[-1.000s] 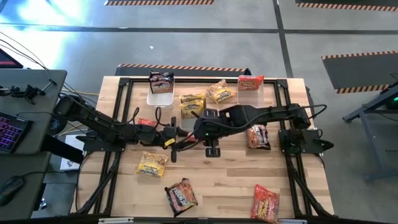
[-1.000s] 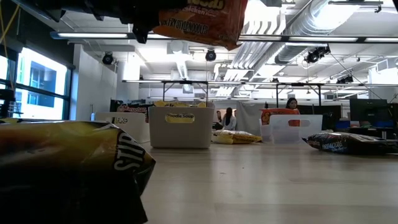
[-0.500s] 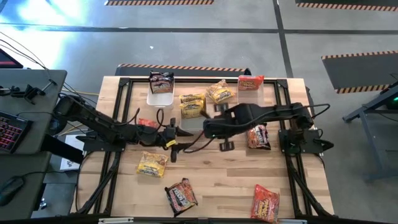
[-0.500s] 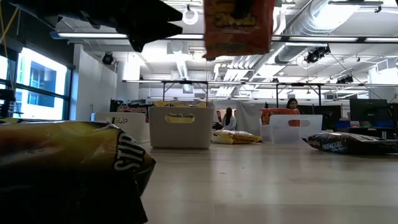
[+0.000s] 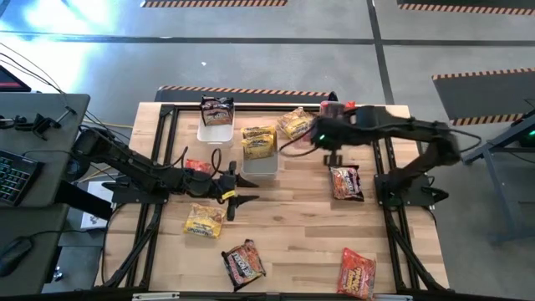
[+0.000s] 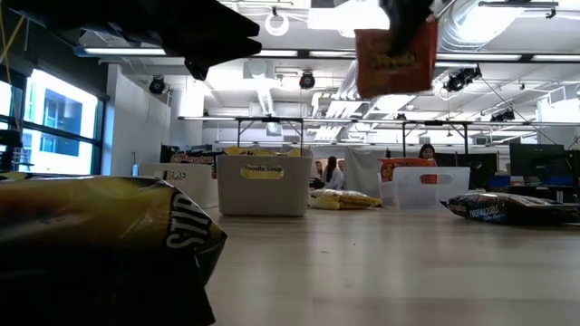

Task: Sort Maruchan noodles
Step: Put the bottom left orange noodle pack into the transparent bin

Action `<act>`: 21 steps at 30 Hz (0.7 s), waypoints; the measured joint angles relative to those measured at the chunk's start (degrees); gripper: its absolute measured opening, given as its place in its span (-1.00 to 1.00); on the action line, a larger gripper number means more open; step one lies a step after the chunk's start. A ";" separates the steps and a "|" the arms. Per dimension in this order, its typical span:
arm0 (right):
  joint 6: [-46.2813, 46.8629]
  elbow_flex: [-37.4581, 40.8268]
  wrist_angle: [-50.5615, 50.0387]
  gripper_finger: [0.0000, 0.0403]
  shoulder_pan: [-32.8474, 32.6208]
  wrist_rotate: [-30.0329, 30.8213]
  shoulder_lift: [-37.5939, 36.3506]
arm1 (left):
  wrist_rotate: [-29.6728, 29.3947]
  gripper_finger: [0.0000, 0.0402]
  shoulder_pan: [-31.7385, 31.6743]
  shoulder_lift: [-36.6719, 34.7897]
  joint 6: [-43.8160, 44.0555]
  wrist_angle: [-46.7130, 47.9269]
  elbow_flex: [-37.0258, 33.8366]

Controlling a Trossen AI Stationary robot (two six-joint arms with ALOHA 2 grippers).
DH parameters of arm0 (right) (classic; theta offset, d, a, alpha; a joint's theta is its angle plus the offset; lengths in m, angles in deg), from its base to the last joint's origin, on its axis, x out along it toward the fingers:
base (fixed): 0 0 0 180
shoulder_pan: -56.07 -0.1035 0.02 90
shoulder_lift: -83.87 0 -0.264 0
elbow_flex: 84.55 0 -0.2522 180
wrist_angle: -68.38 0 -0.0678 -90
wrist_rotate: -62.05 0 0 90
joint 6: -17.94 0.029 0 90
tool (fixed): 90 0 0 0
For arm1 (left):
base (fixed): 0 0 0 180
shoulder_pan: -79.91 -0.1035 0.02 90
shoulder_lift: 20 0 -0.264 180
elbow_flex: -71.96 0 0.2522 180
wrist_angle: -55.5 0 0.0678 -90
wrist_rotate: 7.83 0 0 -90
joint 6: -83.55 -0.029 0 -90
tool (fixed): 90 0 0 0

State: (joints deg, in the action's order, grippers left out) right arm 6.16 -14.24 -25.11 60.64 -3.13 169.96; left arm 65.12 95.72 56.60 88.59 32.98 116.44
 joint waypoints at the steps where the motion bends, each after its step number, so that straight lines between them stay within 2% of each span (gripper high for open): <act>1: -1.66 3.54 1.98 -0.60 1.82 -0.40 -2.23 | 0.01 -0.27 0.01 0.00 -0.43 0.03 0.00; 5: -10.41 15.87 11.11 -0.61 10.69 -3.26 -9.24 | 0.01 -0.35 -0.09 0.00 -1.93 0.19 0.00; 9: -19.99 24.00 19.17 -0.61 21.09 -6.31 -12.89 | 0.34 -0.45 -1.25 0.00 -4.15 0.28 0.00; 15: -29.79 27.60 26.47 -0.61 34.81 -15.49 -10.54 | 3.35 -0.59 -4.80 0.00 -4.24 0.65 -0.29; 21: -35.06 27.64 28.98 -0.61 43.00 -20.66 -5.36 | 5.42 -0.71 -7.93 0.00 -2.26 -10.76 -7.47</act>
State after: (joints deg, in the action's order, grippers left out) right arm -28.90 13.40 3.87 103.63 -23.79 164.60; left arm 70.54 87.79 56.60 86.33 22.22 108.97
